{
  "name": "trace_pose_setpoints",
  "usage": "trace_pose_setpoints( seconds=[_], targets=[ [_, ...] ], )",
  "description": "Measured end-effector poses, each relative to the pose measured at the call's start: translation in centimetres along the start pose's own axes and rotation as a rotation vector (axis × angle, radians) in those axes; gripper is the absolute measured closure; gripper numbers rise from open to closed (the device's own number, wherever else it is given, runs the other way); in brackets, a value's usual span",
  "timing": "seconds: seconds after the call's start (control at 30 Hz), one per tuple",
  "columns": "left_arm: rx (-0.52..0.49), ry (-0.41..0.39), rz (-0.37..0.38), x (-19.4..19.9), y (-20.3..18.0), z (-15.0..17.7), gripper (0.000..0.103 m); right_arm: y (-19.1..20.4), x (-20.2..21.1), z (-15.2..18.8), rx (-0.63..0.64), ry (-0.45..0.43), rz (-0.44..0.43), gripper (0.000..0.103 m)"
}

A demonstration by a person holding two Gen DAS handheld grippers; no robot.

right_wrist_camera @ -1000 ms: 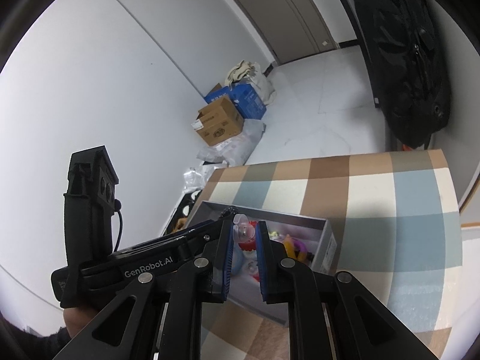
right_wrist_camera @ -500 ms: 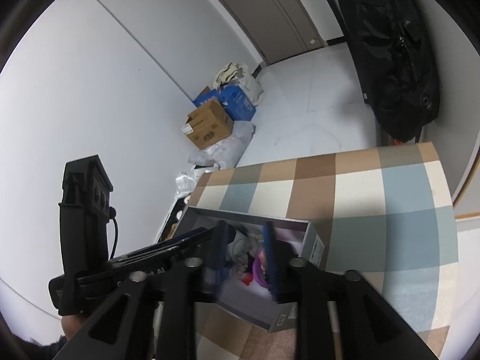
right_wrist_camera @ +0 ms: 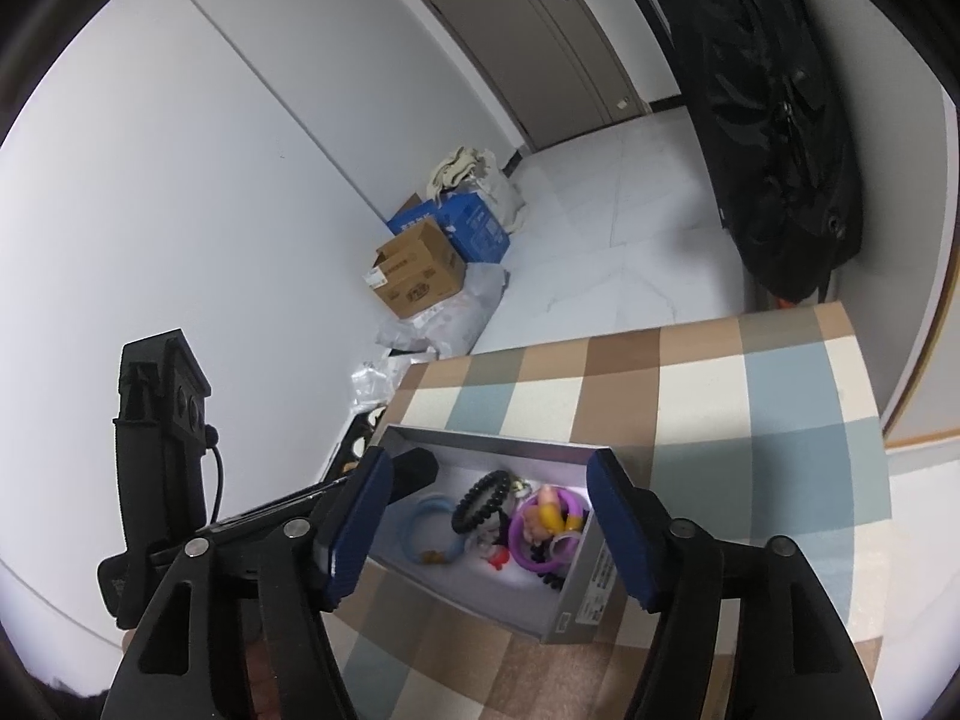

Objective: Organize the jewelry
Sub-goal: 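Carry the black bracelet and red pacifier into the box and open both grippers, then withdraw both grippers up from the box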

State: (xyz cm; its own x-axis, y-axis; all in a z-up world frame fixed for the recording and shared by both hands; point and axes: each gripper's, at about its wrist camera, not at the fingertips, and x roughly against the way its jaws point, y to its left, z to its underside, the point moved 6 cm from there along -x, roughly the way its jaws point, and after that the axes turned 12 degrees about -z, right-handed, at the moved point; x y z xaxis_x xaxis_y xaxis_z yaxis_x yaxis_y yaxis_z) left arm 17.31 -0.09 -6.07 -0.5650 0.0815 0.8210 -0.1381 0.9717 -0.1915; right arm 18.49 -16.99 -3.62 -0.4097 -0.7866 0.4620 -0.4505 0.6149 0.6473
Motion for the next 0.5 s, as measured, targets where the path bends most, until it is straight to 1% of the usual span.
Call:
trace_pose_setpoints(
  seconds=[0.13,0.17,0.2,0.23,0.27,0.37,0.43,0.5],
  targets=[
    [-0.016,-0.053,-0.027,1.1,0.1,-0.1,0.042,0.9,0.7,0.1,0.042,-0.021,0.003,0.024],
    [-0.019,-0.063,-0.031,1.3,0.2,-0.1,0.041,1.1,0.9,0.2,0.05,-0.025,0.002,0.023],
    [-0.02,-0.072,-0.035,1.5,0.2,-0.1,0.039,1.3,1.0,0.2,0.059,-0.03,0.003,0.02],
    [-0.019,-0.088,-0.043,1.9,0.3,-0.1,0.033,1.4,1.2,0.3,0.067,-0.033,0.006,0.018],
    [-0.016,-0.106,-0.049,2.2,0.5,0.0,0.029,1.6,1.3,0.4,0.074,-0.037,0.009,0.018],
    [-0.016,-0.149,-0.065,3.1,1.0,0.1,0.027,2.1,1.9,0.7,0.098,-0.052,0.016,0.015],
    [-0.018,-0.168,-0.074,3.5,1.2,0.3,0.027,2.5,2.2,0.9,0.108,-0.065,0.021,0.009],
    [-0.027,-0.193,-0.089,4.1,1.3,0.4,0.026,2.8,2.8,1.1,0.12,-0.083,0.022,0.006]
  ],
)
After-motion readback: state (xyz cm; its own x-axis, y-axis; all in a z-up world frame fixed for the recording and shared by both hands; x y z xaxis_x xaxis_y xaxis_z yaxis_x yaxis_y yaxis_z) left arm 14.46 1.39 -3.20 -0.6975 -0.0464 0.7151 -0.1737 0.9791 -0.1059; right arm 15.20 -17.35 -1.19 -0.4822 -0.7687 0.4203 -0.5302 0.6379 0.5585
